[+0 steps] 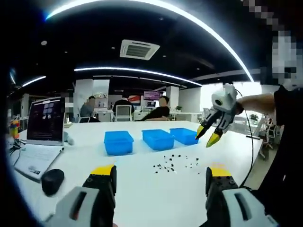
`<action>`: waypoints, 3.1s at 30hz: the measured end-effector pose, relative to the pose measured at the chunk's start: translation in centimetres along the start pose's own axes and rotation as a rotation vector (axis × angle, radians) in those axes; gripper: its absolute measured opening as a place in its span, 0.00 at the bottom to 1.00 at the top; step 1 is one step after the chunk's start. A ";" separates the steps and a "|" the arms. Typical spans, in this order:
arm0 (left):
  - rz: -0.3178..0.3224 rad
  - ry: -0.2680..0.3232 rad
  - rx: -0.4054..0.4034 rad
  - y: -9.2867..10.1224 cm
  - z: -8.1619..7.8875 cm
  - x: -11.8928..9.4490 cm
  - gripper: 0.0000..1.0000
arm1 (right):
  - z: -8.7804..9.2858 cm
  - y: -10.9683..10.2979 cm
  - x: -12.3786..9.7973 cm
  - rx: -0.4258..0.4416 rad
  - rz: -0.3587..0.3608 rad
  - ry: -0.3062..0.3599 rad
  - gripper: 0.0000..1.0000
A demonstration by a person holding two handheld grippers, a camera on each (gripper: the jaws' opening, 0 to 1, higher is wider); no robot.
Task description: Pick up the resistors one by one and place each resistor into its matching bin, sorting the parts by color and model until every resistor is separated into the correct bin for its type
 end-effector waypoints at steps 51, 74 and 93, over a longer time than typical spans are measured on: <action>0.005 -0.015 -0.008 0.6 0.6 -0.5 0.77 | 0.2 3.4 8.4 -0.493 -0.480 -0.206 0.07; 0.005 0.054 0.005 1.6 -1.0 0.7 0.77 | 0.4 -3.1 -8.3 0.548 0.691 0.603 0.06; -0.074 0.106 -0.032 0.7 -1.2 -0.1 0.77 | -4.6 7.2 -5.3 0.509 0.763 0.669 0.06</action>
Point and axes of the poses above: the point that each gripper's makers call its tool centre point, and the gripper's own axes: x roughly forward along the fingers, y roughly to its right, z roughly out of its underside, the point moved 6 cm from there along -x, roughly backward along the fingers, and after that the axes turned 12 degrees about -x, right-handed, at the moved point
